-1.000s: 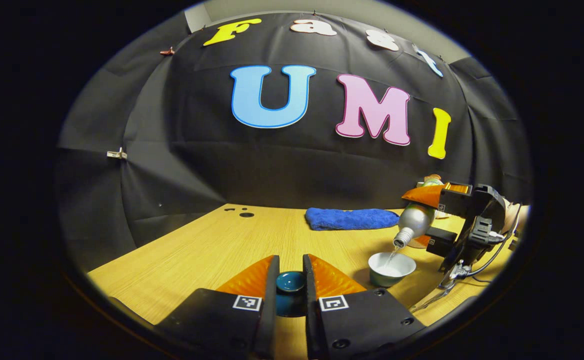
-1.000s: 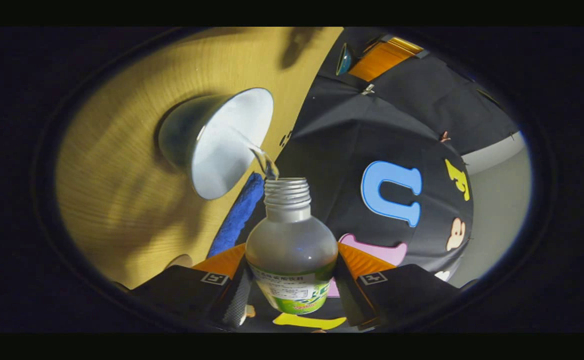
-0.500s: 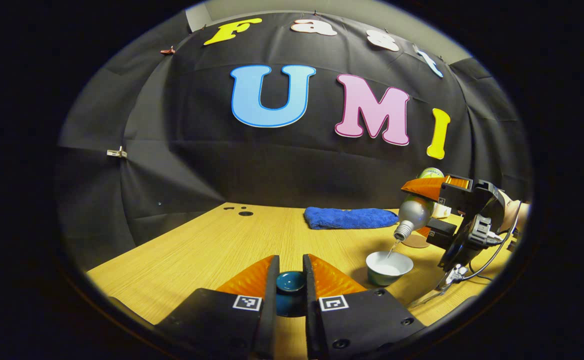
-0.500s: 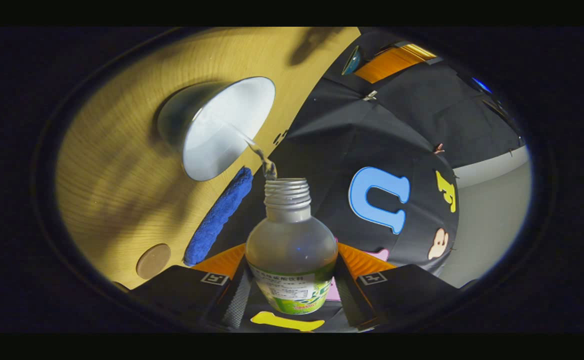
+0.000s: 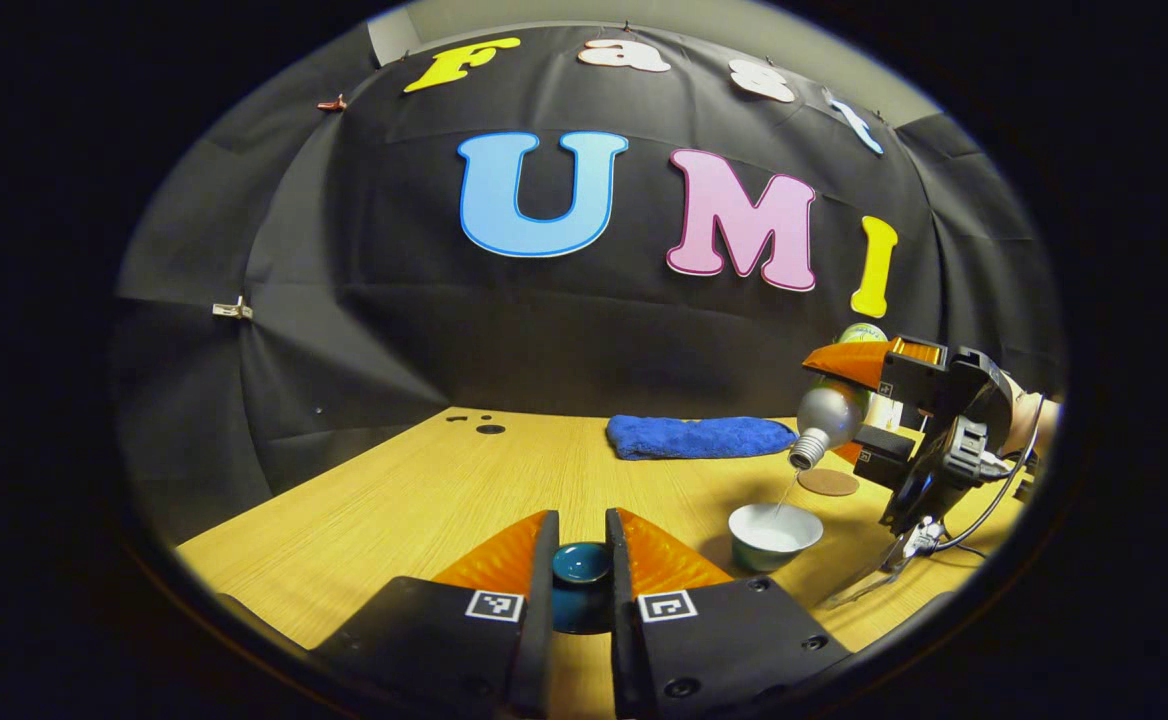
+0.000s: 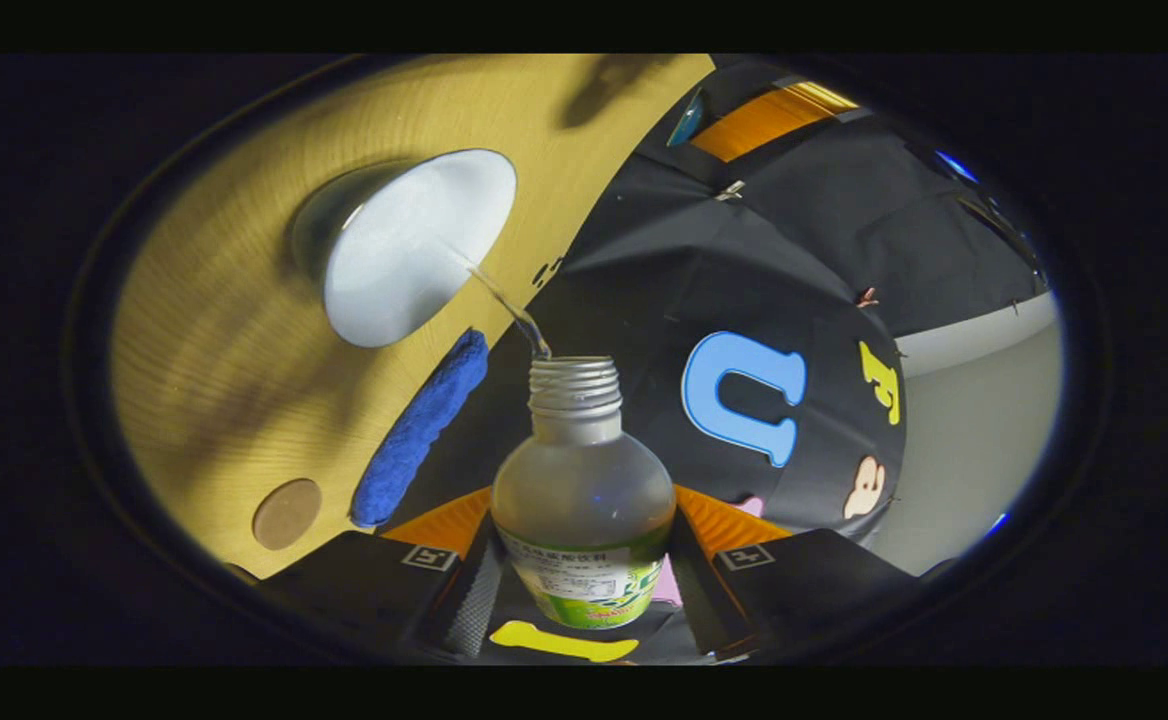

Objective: Open the teacup lid with one hand, grasp the water bottle and pour water into the teacup with the other hand; after pouring, place the water bottle on the coaster and then close the teacup lid.

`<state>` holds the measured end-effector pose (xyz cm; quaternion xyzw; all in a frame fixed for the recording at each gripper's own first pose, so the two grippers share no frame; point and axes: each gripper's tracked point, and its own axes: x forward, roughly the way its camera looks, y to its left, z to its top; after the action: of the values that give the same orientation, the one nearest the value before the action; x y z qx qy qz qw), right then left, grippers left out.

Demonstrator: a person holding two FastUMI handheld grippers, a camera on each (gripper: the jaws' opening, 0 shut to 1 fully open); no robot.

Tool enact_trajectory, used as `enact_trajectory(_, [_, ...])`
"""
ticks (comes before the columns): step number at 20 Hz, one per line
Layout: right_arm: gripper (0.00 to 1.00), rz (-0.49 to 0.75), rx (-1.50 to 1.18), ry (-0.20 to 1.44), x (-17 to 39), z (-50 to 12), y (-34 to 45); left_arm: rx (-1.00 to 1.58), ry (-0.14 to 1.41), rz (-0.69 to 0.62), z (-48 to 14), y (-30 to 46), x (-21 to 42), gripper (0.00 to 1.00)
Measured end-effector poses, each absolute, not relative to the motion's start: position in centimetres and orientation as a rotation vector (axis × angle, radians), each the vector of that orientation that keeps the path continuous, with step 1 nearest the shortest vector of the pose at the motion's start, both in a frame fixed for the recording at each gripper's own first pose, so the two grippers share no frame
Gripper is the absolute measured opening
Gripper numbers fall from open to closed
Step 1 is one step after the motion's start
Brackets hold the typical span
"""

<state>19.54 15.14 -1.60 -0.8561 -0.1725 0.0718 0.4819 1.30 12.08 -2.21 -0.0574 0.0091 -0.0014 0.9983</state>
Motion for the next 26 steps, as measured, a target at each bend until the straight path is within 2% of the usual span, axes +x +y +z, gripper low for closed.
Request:
enact_trajectory(14, [0.78,0.21,-2.124,-0.456,18.9,-1.9,16.2,-0.128,0.02,-0.004,-2.3,12.2,0.7,0.28])
enact_trajectory(15, [0.76,0.208,-2.126,-0.462,18.9,-2.0,16.3,-0.129,0.02,-0.007,-2.2,12.1,0.7,0.28])
enact_trajectory(16, [0.78,0.209,-2.129,-0.468,18.7,-2.1,16.4,-0.13,0.019,-0.009,-2.2,12.0,0.8,0.28])
enact_trajectory(21, [0.78,0.221,-2.137,-0.46,18.5,-2.4,16.5,-0.128,0.018,-0.013,-2.1,12.0,0.7,0.27])
enact_trajectory(22, [0.76,0.222,-2.135,-0.455,18.5,-2.4,16.4,-0.129,0.019,-0.014,-2.2,12.0,0.7,0.27])
enact_trajectory(26, [0.78,0.227,-2.142,-0.458,18.3,-2.6,16.7,-0.138,0.024,-0.014,-2.4,12.0,0.7,0.27])
